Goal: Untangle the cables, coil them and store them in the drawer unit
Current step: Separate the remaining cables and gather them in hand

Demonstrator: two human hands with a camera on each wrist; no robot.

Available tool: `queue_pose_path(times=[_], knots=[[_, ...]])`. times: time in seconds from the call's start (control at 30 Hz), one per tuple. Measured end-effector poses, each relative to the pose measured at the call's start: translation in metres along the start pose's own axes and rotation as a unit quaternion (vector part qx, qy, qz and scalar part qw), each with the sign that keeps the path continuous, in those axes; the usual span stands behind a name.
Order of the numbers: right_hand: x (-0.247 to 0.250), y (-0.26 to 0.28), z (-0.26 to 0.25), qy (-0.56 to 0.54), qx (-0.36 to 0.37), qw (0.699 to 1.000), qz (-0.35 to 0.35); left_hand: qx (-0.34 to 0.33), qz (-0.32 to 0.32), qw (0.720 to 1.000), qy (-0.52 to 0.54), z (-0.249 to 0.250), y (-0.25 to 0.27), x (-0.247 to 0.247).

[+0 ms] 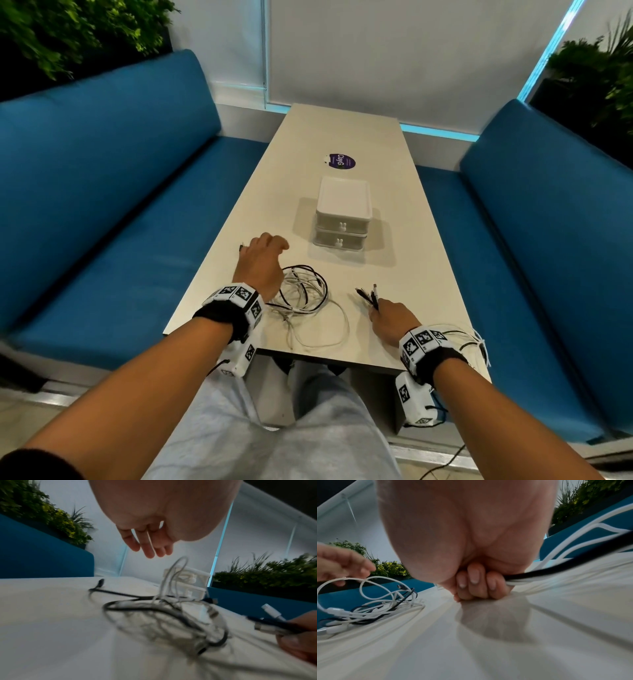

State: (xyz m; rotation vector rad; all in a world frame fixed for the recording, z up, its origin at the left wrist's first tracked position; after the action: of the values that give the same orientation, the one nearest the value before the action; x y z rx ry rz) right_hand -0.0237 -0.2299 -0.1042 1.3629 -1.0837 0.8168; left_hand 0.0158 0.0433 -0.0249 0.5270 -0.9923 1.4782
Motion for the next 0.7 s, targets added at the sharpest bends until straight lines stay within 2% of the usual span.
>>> queue_pose_path(times=[0.07,0.13,0.17,0.23,0.3,0.37,0.43,0.5,0.7], knots=[[0.0,0.001,-0.001,0.003,0.001,1.0,0.004,-0.041,0.006,0.999,0.018,0.021,-0.01,-0.002],[-0.001,0.001,-0.001,0.006,0.002,1.0,0.008,-0.073,-0.016,0.997,-0.006,0.038,-0.02,-0.009],[-0.002,0.002,-0.001,0.006,0.003,1.0,0.009,-0.087,-0.048,0.995,-0.033,0.043,-0.024,-0.016],[-0.003,0.003,0.0,0.009,0.006,1.0,0.015,-0.105,-0.155,0.977,-0.103,0.047,-0.026,-0.036],[-0.005,0.005,-0.001,0.017,0.012,1.0,0.019,-0.125,-0.254,0.94,-0.191,0.045,-0.023,-0.054],[-0.005,0.006,-0.001,0.019,0.016,0.999,0.022,-0.129,-0.301,0.912,-0.247,0.037,-0.021,-0.066],[-0.005,0.005,-0.001,0.019,0.019,0.999,0.021,-0.107,-0.322,0.908,-0.247,0.029,-0.021,-0.073],[-0.005,0.003,0.0,0.018,0.017,1.0,0.017,-0.083,-0.327,0.916,-0.216,0.025,-0.021,-0.075],[-0.005,-0.002,0.001,0.013,0.019,1.0,0.006,-0.087,-0.26,0.946,-0.172,0.033,-0.032,-0.069]])
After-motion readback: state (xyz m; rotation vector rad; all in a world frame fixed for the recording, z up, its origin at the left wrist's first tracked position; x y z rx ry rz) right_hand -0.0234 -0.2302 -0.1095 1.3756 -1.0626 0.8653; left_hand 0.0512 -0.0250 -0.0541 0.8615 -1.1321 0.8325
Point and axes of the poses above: each hand's wrist, its own y-axis away from the middle knuckle, its own x-axis out of the back of the hand, z = x × y, the point moved 6 cm from there along -y, towards the middle knuckle, and after that the axes turned 7 degrees about y, right-handed, at the moved point
